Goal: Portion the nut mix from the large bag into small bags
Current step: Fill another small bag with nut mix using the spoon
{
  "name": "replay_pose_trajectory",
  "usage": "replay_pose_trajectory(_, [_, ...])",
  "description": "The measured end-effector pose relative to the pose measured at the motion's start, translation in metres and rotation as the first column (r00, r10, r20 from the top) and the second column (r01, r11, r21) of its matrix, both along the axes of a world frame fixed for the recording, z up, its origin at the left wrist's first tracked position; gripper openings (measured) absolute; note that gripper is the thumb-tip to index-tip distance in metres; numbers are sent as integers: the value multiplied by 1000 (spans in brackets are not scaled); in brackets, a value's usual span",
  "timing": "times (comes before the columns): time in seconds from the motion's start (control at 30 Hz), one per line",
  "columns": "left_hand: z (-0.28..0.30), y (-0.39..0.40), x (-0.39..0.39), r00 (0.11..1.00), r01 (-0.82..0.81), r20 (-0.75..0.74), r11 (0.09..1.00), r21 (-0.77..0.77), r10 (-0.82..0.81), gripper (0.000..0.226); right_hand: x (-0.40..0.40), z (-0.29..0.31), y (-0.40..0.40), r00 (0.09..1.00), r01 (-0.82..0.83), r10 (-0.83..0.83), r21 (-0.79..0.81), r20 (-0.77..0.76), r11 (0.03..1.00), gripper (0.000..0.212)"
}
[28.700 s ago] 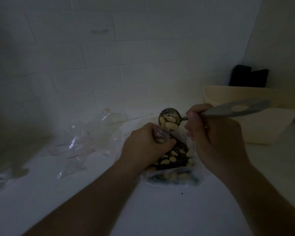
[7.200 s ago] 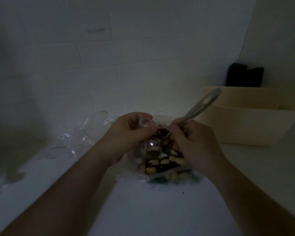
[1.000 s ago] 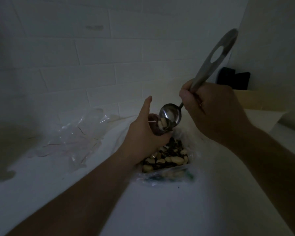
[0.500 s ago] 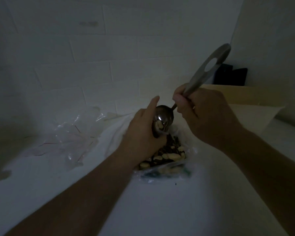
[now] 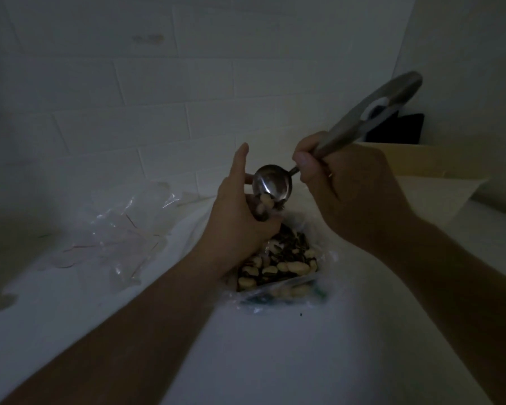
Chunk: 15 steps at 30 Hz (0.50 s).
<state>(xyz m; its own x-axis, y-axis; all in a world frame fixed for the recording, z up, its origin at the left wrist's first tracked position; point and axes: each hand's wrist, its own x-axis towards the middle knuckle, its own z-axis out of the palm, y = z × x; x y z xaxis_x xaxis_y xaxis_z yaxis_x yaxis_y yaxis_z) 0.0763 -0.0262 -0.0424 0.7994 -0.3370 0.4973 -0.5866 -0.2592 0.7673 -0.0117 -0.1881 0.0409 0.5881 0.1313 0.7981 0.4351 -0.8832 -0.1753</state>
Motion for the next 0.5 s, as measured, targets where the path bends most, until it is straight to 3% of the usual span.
replay_pose_trajectory(0.07, [-2, 0, -1, 999, -14, 38, 994, 112, 9, 124, 0, -2, -2, 1000, 3, -3, 7, -4, 1000, 30])
replay_pose_trajectory(0.2, [-1, 2, 5, 1000, 16, -12, 999, 42, -15, 121, 0, -5, -10, 999, 32, -31, 56, -22, 998, 35])
replay_pose_trajectory(0.33, [-1, 5, 2, 999, -16, 47, 993, 120, 10, 116, -2, -6, -15, 997, 76, -76, 98, -8, 992, 32])
replay_pose_trajectory(0.5, [5, 5, -4, 998, -8, 61, 1000, -30, 10, 108, -1, -11, -22, 991, 135, -131, 135, -35, 982, 35])
